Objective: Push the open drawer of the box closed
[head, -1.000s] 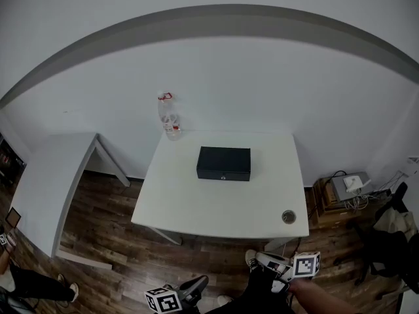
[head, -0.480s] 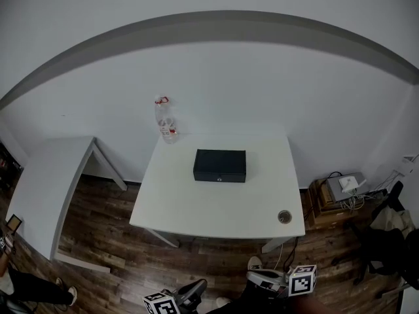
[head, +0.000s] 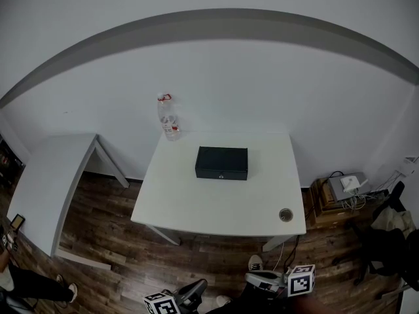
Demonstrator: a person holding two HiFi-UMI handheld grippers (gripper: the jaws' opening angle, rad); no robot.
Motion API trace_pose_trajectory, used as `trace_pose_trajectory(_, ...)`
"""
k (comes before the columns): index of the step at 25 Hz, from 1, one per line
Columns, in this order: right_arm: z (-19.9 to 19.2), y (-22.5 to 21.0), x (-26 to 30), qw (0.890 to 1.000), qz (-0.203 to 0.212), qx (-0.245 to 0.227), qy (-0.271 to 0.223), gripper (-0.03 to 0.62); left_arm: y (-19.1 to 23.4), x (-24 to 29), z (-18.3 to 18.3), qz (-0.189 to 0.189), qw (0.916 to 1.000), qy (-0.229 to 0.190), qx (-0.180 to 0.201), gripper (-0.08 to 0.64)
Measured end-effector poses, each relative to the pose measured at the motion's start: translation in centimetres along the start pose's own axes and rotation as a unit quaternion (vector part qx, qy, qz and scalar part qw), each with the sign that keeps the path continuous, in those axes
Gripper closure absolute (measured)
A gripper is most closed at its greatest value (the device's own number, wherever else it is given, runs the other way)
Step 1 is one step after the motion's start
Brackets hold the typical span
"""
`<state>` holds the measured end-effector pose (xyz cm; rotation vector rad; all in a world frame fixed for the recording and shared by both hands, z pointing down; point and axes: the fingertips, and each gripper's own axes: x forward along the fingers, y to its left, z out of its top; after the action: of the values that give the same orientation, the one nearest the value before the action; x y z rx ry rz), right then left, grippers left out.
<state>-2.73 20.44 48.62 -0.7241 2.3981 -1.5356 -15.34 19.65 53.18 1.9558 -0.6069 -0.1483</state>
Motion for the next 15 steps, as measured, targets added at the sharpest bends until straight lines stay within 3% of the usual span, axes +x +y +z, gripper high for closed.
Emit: trace_pose_trajectory(15,-0.77,0.12,-0.65,1.0,0.001,0.008,0.002,0.591,-0.55,-0.24,-0.89,-0.001,0.9998,-0.005,-0.018,0.558)
